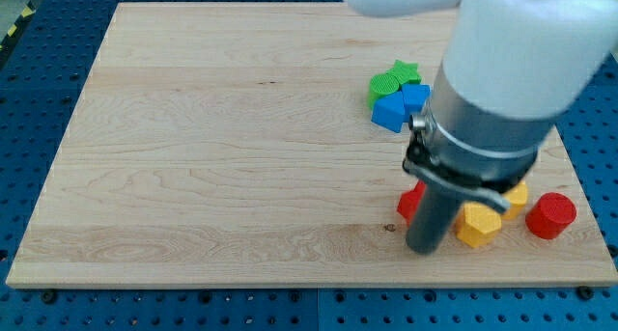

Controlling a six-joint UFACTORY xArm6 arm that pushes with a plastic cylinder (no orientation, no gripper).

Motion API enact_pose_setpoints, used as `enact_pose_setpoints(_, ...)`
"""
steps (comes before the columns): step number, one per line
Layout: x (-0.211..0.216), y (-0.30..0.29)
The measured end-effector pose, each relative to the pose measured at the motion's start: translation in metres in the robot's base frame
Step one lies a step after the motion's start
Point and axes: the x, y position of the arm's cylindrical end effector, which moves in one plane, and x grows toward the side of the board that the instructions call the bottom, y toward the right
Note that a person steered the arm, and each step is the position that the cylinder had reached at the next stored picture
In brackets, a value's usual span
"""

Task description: Push the red star to the bottom of the blue triangle

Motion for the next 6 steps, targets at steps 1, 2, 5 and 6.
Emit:
enact_pose_setpoints(1,-0.046,-0.022)
enact_pose_setpoints(2,-0.047,-0.036)
enact_pose_setpoints(5,-0.04,0.026)
enact_pose_setpoints(6,-0.059,0.024)
